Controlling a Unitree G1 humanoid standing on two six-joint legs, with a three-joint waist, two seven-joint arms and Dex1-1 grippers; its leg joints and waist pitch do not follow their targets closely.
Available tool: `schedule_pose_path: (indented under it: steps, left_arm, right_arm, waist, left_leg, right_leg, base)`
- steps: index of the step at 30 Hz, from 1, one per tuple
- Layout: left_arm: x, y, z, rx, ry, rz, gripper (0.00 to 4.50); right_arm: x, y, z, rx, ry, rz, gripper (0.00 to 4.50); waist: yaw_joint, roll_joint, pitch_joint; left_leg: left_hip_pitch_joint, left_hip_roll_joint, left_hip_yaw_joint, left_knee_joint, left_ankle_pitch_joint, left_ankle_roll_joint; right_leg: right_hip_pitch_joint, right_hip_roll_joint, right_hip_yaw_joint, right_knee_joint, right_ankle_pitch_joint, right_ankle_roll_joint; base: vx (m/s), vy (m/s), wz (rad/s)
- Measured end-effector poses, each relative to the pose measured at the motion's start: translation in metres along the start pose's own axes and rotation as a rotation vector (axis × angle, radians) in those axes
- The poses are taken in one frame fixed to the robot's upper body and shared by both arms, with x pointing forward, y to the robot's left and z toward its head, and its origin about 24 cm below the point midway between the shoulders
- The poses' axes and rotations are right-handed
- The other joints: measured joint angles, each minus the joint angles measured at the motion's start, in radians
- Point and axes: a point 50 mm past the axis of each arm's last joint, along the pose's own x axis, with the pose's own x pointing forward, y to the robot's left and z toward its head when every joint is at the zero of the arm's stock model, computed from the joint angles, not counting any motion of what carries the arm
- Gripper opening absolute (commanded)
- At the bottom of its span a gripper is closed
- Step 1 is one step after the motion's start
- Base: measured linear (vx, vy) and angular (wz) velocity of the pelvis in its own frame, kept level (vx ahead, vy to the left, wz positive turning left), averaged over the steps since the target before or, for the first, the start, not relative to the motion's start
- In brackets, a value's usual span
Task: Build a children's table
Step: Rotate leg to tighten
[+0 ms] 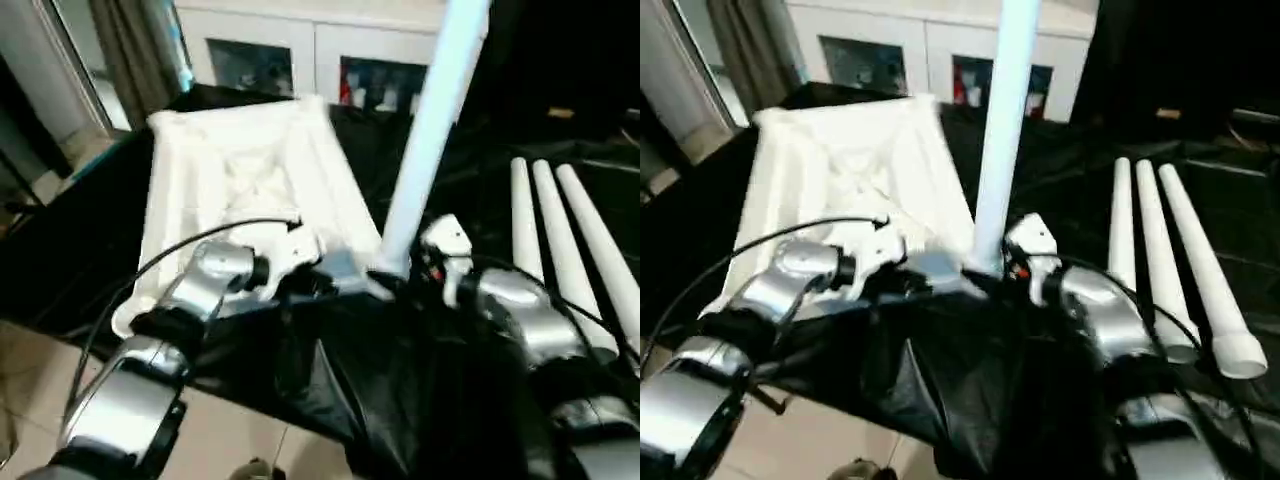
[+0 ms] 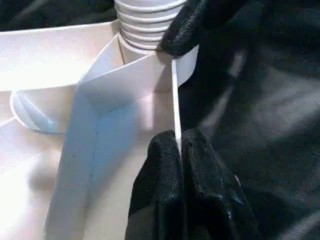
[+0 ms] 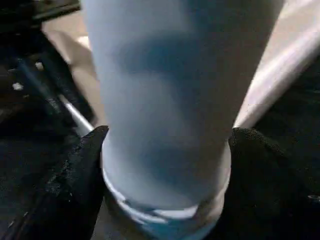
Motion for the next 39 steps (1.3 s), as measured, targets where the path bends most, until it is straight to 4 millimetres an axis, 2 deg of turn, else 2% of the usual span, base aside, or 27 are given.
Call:
schedule_pose_path:
  steps: [5, 6, 8, 11, 14, 16, 20, 23, 27, 31, 34, 37, 38, 39]
  left_arm:
    - [-0.002, -0.003, -0.002, 0.003, 0.001, -0.033, 0.0]
    - [-0.003, -0.003, -0.002, 0.006, 0.001, -0.034, 0.0]
    - [-0.003, -0.003, -0.002, 0.008, 0.001, -0.035, 0.0]
    - [-0.004, -0.004, -0.002, 0.01, 0.001, -0.041, 0.0]
    - [-0.004, -0.004, -0.002, 0.01, 0.001, -0.043, 0.0]
    - [-0.004, -0.004, -0.002, 0.009, 0.002, -0.044, 0.0]
    - [-0.005, -0.003, -0.004, -0.003, 0.003, -0.034, 0.0]
    - [-0.003, -0.002, -0.004, -0.017, 0.002, 0.011, 0.0]
    - [0.016, 0.01, 0.002, -0.079, 0.027, 0.169, 0.0]
    - [0.031, 0.013, 0.009, -0.12, 0.037, 0.25, 0.0]
    - [0.047, 0.017, 0.017, -0.183, 0.05, 0.367, 0.0]
    - [0.055, 0.016, 0.022, -0.2, 0.047, 0.392, 0.0]
    - [0.056, 0.017, 0.022, -0.201, 0.048, 0.396, 0.0]
    - [0.056, 0.017, 0.023, -0.202, 0.049, 0.4, 0.0]
  right_arm:
    - [-0.008, 0.001, 0.004, -0.017, 0.007, 0.07, 3.89]
    - [-0.009, 0.002, 0.004, -0.015, 0.005, 0.076, 3.63]
    - [-0.009, 0.002, 0.004, -0.003, 0.002, 0.083, 3.63]
    - [-0.009, 0.004, 0.004, 0.014, 0.003, 0.096, 3.27]
    - [-0.008, 0.007, 0.004, 0.017, -0.005, 0.103, 3.19]
    - [-0.008, 0.007, 0.003, 0.021, -0.005, 0.102, 2.84]
    - [-0.004, 0.009, 0.002, 0.031, -0.017, 0.073, 2.74]
    - [0.005, 0.01, -0.001, 0.048, -0.035, -0.012, 2.74]
    - [0.025, -0.001, -0.004, 0.17, -0.076, -0.304, 2.73]
    - [0.036, -0.006, -0.004, 0.231, -0.079, -0.469, 2.73]
    - [0.057, -0.01, 0.004, 0.293, -0.071, -0.624, 2.73]
    - [0.06, -0.012, 0.006, 0.289, -0.053, -0.691, 2.73]
    - [0.061, -0.012, 0.007, 0.288, -0.053, -0.697, 3.29]
    - [0.063, -0.012, 0.008, 0.287, -0.055, -0.702, 3.43]
  waist:
    - [0.0, 0.0, 0.0]
    - [0.0, 0.0, 0.0]
    - [0.0, 0.0, 0.0]
    - [0.0, 0.0, 0.0]
    - [0.0, 0.0, 0.0]
    - [0.0, 0.0, 0.0]
    - [-0.001, 0.0, 0.0]
    - [-0.012, -0.001, 0.0]
    - [-0.026, -0.002, 0.0]
    - [-0.028, -0.003, 0.0]
    - [-0.031, -0.001, 0.0]
    - [-0.031, 0.0, -0.001]
    - [-0.031, 0.0, -0.001]
    - [-0.03, 0.0, -0.001]
  left_leg:
    - [0.0, 0.0, 0.0, 0.0, 0.0, -0.001]
    - [0.0, 0.0, 0.0, 0.0, 0.0, -0.001]
    - [0.0, 0.0, 0.0, 0.0, 0.0, -0.001]
    - [0.0, 0.0, 0.0, 0.0, 0.0, -0.001]
    - [0.0, 0.0, 0.0, 0.0, 0.0, -0.001]
    - [0.0, 0.0, 0.0, 0.0, 0.0, -0.001]
    - [0.0, 0.0, 0.0, 0.0, 0.0, -0.001]
    - [0.001, 0.0, 0.0, 0.0, 0.001, -0.002]
    - [0.01, -0.001, 0.0, 0.0, 0.001, -0.002]
    - [0.014, -0.001, 0.0, -0.002, 0.001, -0.002]
    - [0.013, -0.002, 0.0, -0.002, 0.001, -0.002]
    - [0.013, -0.002, 0.0, -0.004, 0.001, -0.002]
    - [0.014, -0.002, 0.0, -0.004, 0.001, -0.002]
    - [0.013, -0.003, 0.0, -0.004, 0.001, -0.002]
  right_leg:
    - [0.0, 0.0, 0.001, 0.002, 0.0, 0.0]
    - [0.0, 0.0, 0.001, 0.003, 0.0, 0.0]
    - [0.0, 0.0, 0.001, 0.003, 0.0, 0.0]
    - [0.0, 0.0, 0.001, 0.002, 0.0, 0.0]
    - [0.0, 0.0, 0.001, 0.002, 0.0, 0.001]
    - [0.0, 0.0, 0.001, 0.002, 0.0, 0.001]
    - [0.0, 0.0, 0.001, 0.002, 0.0, 0.001]
    - [0.001, 0.0, 0.001, 0.003, 0.0, 0.0]
    - [0.008, 0.0, 0.002, 0.002, -0.004, 0.007]
    - [0.013, 0.0, 0.002, -0.003, -0.004, 0.008]
    - [0.012, 0.0, 0.003, -0.005, -0.004, 0.007]
    - [0.015, 0.0, 0.002, -0.012, -0.003, 0.007]
    - [0.015, 0.0, 0.003, -0.012, -0.002, 0.005]
    - [0.015, 0.0, 0.003, -0.012, 0.001, 0.003]
  base:
    - [0.0, 0.0, 0.0]
    - [0.0, 0.0, 0.0]
    - [0.0, 0.0, 0.0]
    - [0.0, 0.0, 0.0]
    - [0.0, 0.0, 0.0]
    - [0.0, 0.0, 0.0]
    - [0.0, 0.0, 0.0]
    - [0.0, 0.0, 0.0]
    - [0.0, 0.0, 0.0]
    - [0.0, 0.0, 0.0]
    - [0.0, 0.0, 0.0]
    - [0.0, 0.0, 0.0]
    - [0.0, 0.0, 0.0]
    - [0.0, 0.0, 0.0]
